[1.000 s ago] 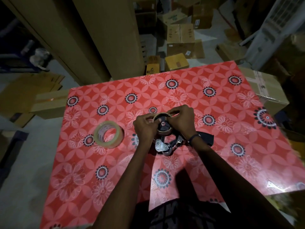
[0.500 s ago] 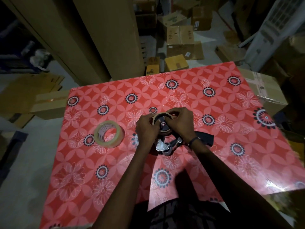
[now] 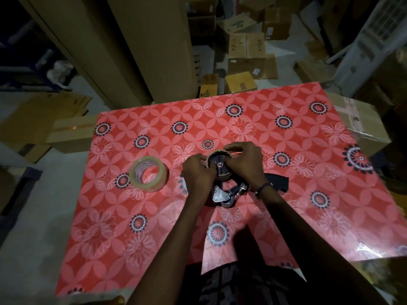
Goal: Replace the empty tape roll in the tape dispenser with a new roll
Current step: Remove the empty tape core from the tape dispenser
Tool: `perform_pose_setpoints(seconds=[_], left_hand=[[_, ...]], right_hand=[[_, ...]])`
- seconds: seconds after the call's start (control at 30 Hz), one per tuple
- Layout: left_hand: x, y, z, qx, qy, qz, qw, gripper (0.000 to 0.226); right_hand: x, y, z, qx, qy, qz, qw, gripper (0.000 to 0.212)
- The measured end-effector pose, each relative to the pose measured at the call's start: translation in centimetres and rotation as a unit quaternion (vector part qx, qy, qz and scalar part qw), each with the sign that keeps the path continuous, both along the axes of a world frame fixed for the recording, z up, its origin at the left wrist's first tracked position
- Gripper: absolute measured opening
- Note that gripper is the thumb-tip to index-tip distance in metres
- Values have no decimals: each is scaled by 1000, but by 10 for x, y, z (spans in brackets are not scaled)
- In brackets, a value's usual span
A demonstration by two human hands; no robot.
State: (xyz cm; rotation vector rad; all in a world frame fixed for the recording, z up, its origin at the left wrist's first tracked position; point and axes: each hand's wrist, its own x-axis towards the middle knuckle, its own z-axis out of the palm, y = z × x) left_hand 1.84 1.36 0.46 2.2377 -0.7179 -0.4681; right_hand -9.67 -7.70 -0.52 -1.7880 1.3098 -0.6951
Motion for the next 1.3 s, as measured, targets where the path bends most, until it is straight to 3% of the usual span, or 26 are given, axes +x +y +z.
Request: perform_pose_setpoints(seconds=[0.23,0.5,0.77,1.3], left_hand=[[5,5,-4,34,9,-11,999,28],[22,-12,3,13,-17,-137,990,23],[19,-2,-3,2,10,-59,998,16],[23,-9,-3,-15,22,-52,998,18]], right_hand=[[2,-6,3,35,-33,50,998,37],[-7,-3,-1,-14,12,17,1000,25],[2,-7,-3,-4,13,28,1000,27],[3,-1,-2,-40,26,13,999,13]])
